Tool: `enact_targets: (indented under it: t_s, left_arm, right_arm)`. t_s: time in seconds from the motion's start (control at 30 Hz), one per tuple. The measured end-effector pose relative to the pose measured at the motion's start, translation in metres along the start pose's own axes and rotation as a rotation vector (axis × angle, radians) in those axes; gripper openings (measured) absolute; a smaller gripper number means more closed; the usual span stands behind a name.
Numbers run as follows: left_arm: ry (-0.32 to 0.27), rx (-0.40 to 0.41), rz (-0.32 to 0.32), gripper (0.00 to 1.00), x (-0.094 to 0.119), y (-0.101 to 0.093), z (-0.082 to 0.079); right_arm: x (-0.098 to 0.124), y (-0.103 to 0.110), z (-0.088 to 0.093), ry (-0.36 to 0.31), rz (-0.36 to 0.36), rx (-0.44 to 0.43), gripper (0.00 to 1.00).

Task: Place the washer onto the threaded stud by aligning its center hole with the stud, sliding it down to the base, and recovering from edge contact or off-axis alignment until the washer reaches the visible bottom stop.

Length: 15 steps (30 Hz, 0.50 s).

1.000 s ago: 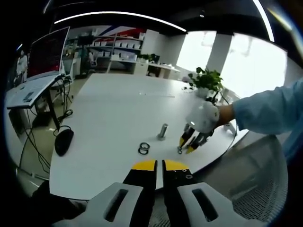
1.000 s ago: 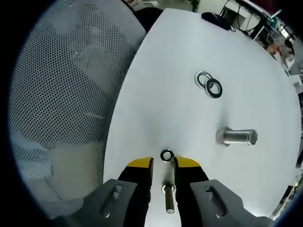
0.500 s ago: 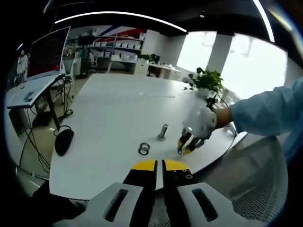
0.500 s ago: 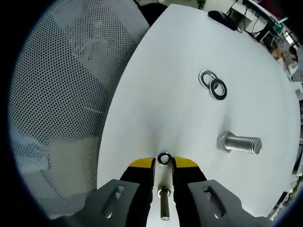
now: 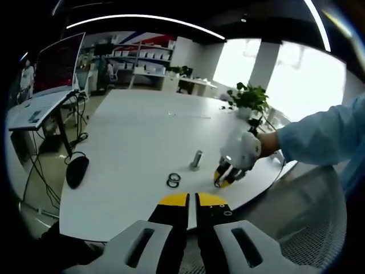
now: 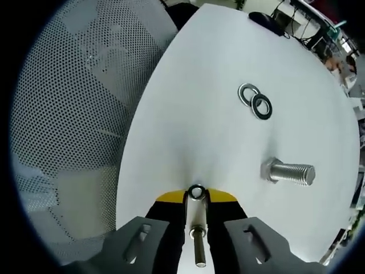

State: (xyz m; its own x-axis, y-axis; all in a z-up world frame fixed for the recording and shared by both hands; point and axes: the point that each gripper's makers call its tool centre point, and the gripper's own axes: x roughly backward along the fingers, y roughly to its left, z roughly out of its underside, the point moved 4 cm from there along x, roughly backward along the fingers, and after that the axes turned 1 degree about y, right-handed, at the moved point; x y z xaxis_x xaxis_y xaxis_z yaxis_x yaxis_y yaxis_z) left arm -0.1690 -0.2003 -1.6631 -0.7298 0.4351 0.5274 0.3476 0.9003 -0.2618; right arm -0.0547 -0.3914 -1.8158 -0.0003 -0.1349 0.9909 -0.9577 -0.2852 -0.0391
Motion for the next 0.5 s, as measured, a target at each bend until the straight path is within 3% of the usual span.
enact_targets:
  t_s: [0.13, 0.5]
  left_arm:
    - [-0.001, -0.001, 0.000, 0.02, 0.000, 0.000, 0.000]
    - [-0.002, -0.001, 0.002, 0.02, 0.000, 0.000, 0.000]
  right_arm:
    - [0.004, -0.002, -0.006, -0.047, 0.013, -0.025, 0.13]
    - [0.021, -0.005, -0.005, -0.068, 0.014, -0.047, 0.13]
